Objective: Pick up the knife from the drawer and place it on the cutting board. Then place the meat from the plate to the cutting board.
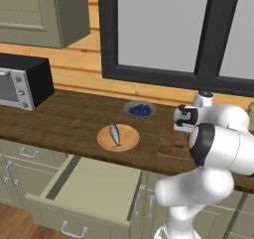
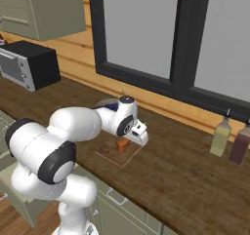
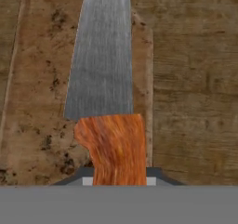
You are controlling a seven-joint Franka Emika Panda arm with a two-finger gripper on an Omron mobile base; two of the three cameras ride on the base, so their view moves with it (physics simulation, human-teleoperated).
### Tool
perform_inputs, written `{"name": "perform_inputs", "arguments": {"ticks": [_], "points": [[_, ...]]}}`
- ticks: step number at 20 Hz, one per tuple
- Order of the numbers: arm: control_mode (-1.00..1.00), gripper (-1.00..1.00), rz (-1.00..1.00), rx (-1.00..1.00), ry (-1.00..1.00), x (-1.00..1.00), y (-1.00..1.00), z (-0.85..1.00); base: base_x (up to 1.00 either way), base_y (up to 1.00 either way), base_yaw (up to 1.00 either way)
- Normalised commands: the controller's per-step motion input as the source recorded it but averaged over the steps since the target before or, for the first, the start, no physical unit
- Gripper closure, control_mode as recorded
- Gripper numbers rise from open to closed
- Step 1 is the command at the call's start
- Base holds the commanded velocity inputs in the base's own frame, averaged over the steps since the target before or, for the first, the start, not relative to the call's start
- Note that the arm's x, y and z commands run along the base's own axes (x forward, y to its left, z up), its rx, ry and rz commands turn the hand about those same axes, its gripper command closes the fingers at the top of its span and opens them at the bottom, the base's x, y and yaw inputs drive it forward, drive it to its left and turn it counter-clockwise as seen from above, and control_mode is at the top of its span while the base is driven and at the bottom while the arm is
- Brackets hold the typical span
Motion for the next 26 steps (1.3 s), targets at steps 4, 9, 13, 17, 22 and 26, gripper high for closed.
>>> {"name": "perform_inputs", "arguments": {"ticks": [4,9,13,17,22,26], "points": [[-1.00,1.00,0.00,0.00,-0.01,0.00,0.00,-0.56,0.00,0.00,0.00],[-1.00,1.00,0.00,0.00,-0.05,-0.08,0.00,-0.40,0.00,0.00,0.00],[-1.00,1.00,0.00,0.00,-0.07,0.00,0.00,-0.43,0.00,0.00,0.00],[-1.00,1.00,0.00,0.00,-0.03,0.06,0.06,-0.43,0.00,0.00,0.00],[-1.00,-1.00,0.00,0.01,0.00,0.01,0.03,-0.12,0.00,0.00,0.00],[-1.00,-1.00,0.00,0.00,0.00,0.00,0.01,0.16,0.00,0.00,0.00]]}}
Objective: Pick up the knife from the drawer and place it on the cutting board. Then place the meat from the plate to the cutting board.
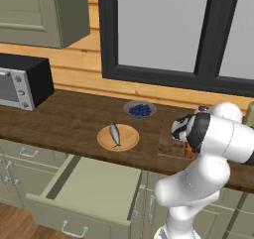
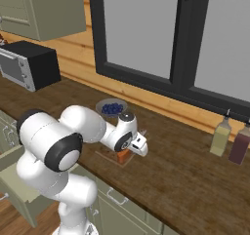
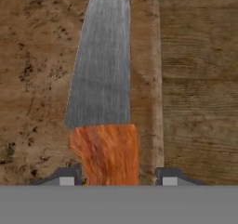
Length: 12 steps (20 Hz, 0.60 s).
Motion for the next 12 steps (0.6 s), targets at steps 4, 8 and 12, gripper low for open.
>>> {"name": "perform_inputs", "arguments": {"ticks": [4,8,12], "points": [[-1.00,-1.00,0.00,0.00,0.00,0.00,0.18,0.14,0.00,0.00,0.00],[-1.00,-1.00,0.00,0.00,0.00,-0.08,0.14,0.53,0.00,0.00,0.00],[-1.00,-1.00,-0.05,0.00,0.04,-0.06,0.20,0.91,0.00,0.00,0.00]]}}
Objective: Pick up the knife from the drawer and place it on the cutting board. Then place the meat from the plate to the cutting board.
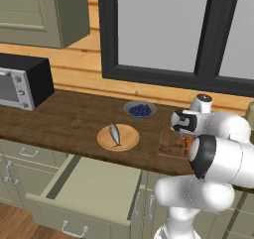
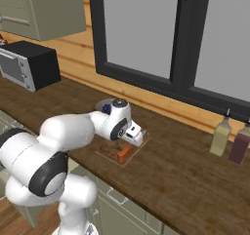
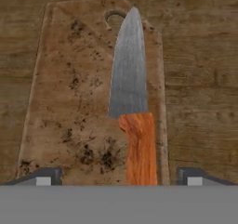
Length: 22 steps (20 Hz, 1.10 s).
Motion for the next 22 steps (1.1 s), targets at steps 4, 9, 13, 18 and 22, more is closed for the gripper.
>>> {"name": "perform_inputs", "arguments": {"ticks": [4,9,13,18,22], "points": [[-1.00,-1.00,0.01,0.08,0.01,-0.14,0.62,0.64,0.00,0.00,0.00],[-1.00,-1.00,0.21,0.19,0.08,-0.02,0.99,0.29,0.00,0.00,0.00],[-1.00,-1.00,0.18,0.01,0.08,0.13,1.00,0.27,0.00,0.00,0.00],[-1.00,-1.00,0.21,0.02,0.22,0.47,1.00,0.31,0.00,0.00,0.00],[-1.00,-1.00,0.10,-0.05,0.05,0.40,0.98,-0.01,0.00,0.00,0.00]]}}
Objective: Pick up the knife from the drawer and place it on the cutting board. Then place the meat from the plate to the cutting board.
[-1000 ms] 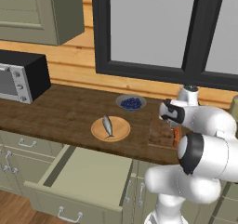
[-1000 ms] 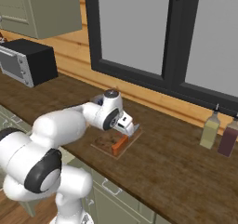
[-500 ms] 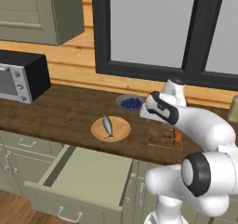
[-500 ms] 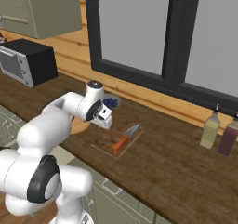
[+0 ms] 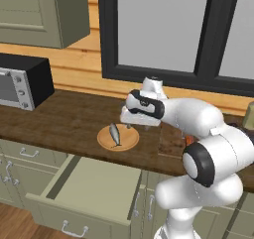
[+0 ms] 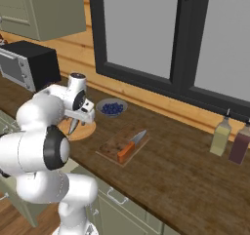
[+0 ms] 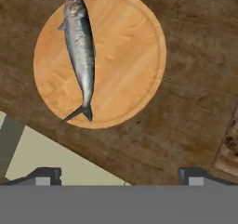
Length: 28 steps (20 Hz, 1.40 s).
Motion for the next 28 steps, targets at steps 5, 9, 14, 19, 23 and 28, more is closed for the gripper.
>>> {"name": "perform_inputs", "arguments": {"ticks": [5,9,14,19,23,28], "points": [[-1.00,-1.00,-0.05,-0.21,0.00,0.44,0.96,-0.11,0.00,0.00,0.00],[-1.00,-1.00,-0.15,-0.14,0.00,0.41,0.47,-0.41,0.00,0.00,0.00],[-1.00,-1.00,-0.07,0.00,0.01,0.29,-0.01,-0.19,0.00,0.00,0.00],[-1.00,-1.00,0.00,0.00,0.00,0.35,-0.02,-0.17,0.00,0.00,0.00],[-1.00,-1.00,0.01,0.05,-0.01,0.34,-0.14,-0.61,0.00,0.00,0.00],[-1.00,-1.00,0.01,0.02,-0.01,0.35,0.07,-0.40,0.00,0.00,0.00]]}}
